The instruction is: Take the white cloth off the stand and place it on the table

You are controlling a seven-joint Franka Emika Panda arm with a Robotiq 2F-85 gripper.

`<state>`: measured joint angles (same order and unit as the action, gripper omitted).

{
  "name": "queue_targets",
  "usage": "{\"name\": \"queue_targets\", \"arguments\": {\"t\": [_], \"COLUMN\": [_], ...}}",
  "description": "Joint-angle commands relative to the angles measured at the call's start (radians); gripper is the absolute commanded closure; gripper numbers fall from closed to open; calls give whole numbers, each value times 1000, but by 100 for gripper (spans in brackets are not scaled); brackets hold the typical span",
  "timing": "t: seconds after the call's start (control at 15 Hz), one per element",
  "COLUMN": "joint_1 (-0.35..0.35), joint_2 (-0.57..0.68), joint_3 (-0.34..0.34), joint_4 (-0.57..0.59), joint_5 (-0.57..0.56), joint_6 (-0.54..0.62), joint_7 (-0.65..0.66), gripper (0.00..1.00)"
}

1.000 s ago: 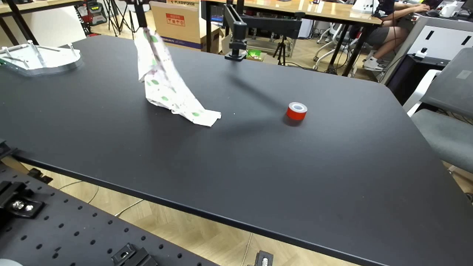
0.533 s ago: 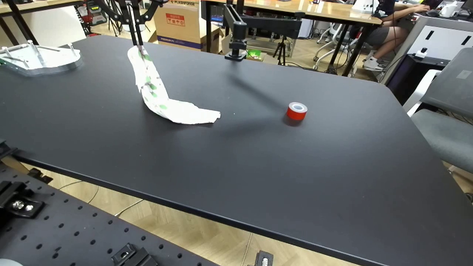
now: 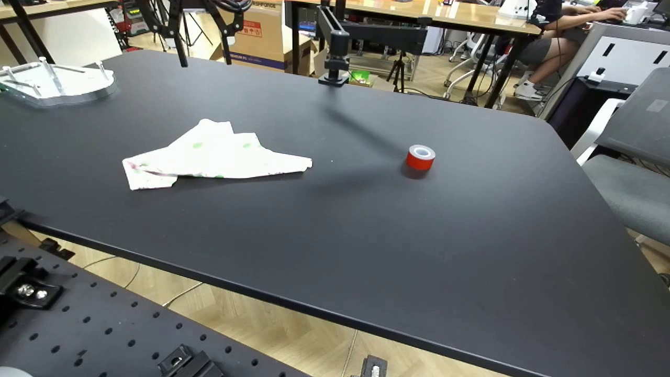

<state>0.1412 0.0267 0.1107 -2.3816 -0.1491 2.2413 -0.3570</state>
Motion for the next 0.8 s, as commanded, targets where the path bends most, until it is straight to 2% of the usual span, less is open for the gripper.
{"name": "queue_targets", "arguments": {"t": [0.0,0.13,0.2,0.27,0.33,0.73], "joint_1": [-24,-40,-48,-37,-44,-48], "joint_2": [-41,-83,-104,-44,-61,-87], "joint_3": [-9,-20,-27,-16,-23,-29], "joint_4": [9,-4,-12,4,3,-4], "joint_5": [61,116,130,99,112,124], "joint_6": [-58,-86,-93,-60,-70,-82], "joint_7": [96,98,106,68,68,75], "gripper": [6,0,0,4,0,0]}}
